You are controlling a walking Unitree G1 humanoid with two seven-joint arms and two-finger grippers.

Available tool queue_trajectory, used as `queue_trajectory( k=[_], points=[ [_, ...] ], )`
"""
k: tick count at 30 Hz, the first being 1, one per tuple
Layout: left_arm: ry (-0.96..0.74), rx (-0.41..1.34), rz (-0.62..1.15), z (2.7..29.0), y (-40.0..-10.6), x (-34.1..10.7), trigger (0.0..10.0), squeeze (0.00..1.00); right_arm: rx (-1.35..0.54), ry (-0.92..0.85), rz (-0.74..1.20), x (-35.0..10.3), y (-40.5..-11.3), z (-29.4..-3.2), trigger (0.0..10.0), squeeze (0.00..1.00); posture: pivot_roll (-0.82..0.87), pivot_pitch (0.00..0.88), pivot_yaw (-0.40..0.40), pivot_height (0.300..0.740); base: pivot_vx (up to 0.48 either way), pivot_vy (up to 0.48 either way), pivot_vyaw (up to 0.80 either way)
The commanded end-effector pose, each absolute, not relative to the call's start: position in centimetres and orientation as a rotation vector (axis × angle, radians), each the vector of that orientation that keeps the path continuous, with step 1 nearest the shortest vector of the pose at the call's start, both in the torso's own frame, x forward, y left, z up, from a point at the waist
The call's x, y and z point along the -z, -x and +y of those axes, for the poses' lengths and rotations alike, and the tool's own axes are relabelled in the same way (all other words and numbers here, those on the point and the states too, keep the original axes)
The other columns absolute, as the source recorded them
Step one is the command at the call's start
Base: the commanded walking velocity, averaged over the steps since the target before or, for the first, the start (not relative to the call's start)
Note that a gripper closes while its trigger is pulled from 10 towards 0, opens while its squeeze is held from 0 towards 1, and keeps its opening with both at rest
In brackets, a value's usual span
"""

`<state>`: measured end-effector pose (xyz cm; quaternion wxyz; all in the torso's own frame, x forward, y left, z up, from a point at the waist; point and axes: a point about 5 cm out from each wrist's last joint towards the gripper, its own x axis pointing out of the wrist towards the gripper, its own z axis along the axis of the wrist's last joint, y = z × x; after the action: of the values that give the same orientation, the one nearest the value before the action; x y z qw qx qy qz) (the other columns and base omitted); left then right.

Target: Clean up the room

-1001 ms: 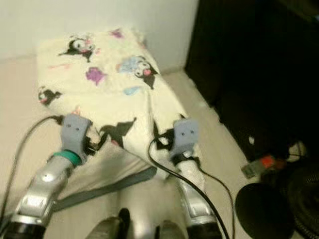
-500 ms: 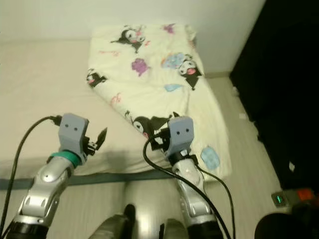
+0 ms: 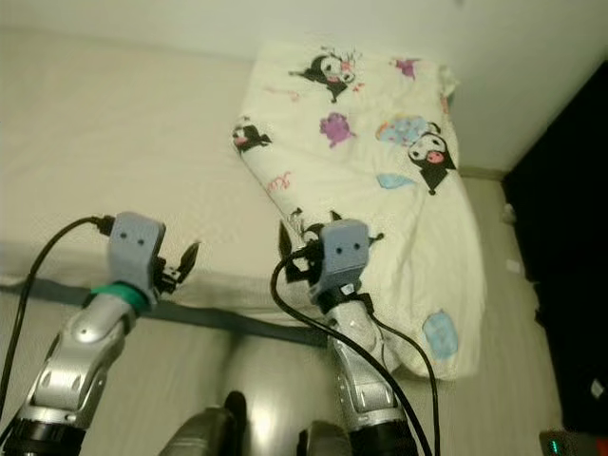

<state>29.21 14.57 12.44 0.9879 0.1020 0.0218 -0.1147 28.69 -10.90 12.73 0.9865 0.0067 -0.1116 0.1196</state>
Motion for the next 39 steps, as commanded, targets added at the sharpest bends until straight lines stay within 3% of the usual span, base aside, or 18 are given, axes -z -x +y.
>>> queue_trajectory(
  k=[1,5,22,28,39],
  points=[
    [-0.209,0.246,0.054,14.16,-29.26,-12.16,10.0,0.0,-0.222,-0.023,-0.193,-11.99,-28.48,-11.26,10.0,0.0,-0.07,0.102,0.071,0.74,0.0,-0.469,0.0],
    [-0.205,0.251,0.05,13.99,-29.36,-12.23,10.0,0.0,-0.221,-0.022,-0.194,-11.98,-28.45,-11.28,10.0,0.0,-0.07,0.1,0.071,0.74,0.0,-0.467,0.0],
    [-0.21,0.248,0.039,13.92,-29.73,-12.53,10.0,0.0,-0.219,-0.017,-0.195,-12.04,-28.46,-11.41,10.0,0.0,-0.08,0.098,0.071,0.74,0.0,0.0,0.0],
    [-0.207,0.239,0.03,13.96,-29.78,-12.63,10.0,0.0,-0.218,-0.017,-0.194,-12.02,-28.43,-11.42,10.0,0.0,-0.08,0.102,0.073,0.74,0.0,-0.429,0.0],
    [-0.177,0.244,0.059,13.81,-29.92,-12.38,10.0,0.0,-0.215,-0.017,-0.191,-11.97,-28.36,-11.48,10.0,0.0,-0.08,0.106,0.075,0.74,0.0,0.0,0.0]
  ],
)
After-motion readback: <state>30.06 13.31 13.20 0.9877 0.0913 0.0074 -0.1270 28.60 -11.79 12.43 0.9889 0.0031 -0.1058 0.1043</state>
